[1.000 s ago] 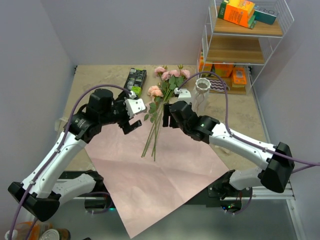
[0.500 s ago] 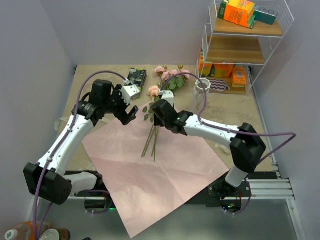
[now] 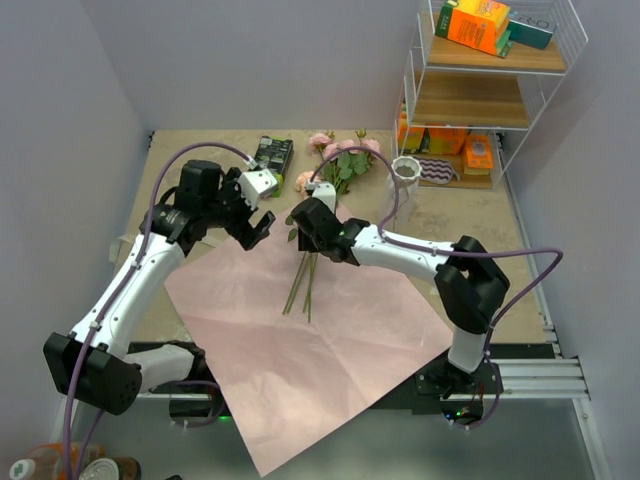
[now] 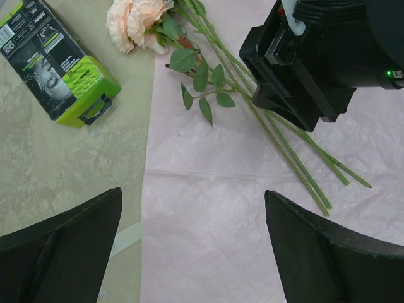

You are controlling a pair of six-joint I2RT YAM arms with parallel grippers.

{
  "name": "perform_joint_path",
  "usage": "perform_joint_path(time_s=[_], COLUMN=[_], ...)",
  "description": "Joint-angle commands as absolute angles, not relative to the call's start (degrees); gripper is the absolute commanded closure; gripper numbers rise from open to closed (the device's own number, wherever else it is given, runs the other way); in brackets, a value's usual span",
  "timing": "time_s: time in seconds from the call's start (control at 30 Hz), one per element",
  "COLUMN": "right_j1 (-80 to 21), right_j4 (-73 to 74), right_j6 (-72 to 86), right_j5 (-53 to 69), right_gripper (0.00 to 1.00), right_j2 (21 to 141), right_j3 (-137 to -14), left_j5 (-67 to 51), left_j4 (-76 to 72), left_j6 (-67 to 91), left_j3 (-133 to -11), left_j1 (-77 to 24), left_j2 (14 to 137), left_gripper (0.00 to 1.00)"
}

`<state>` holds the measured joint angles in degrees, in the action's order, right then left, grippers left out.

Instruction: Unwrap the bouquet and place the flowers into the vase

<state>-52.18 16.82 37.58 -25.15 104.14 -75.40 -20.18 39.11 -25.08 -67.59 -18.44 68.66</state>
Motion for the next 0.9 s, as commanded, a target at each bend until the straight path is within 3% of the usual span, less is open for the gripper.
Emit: perform_joint_path(time_s=[0.0,0.87], right_j1=[-51.6,-45.7], right_j4=[16.1,18.0], right_j6=[38.1,36.7], right_j5=[-24.9,-21.1], right_gripper=[0.55,0.61], right_j2=[106.3,111.6], right_j3=[-79.5,-85.2], left_j5=[-19.3,-19.5], left_j4=[39.0,40.2], left_j6=[-25.6,-26.9], left_j3=[-67.0,-65.4], left_j1=[-18.1,-18.1], left_j2=[67.2,67.0], left_gripper=[0.01,0.01])
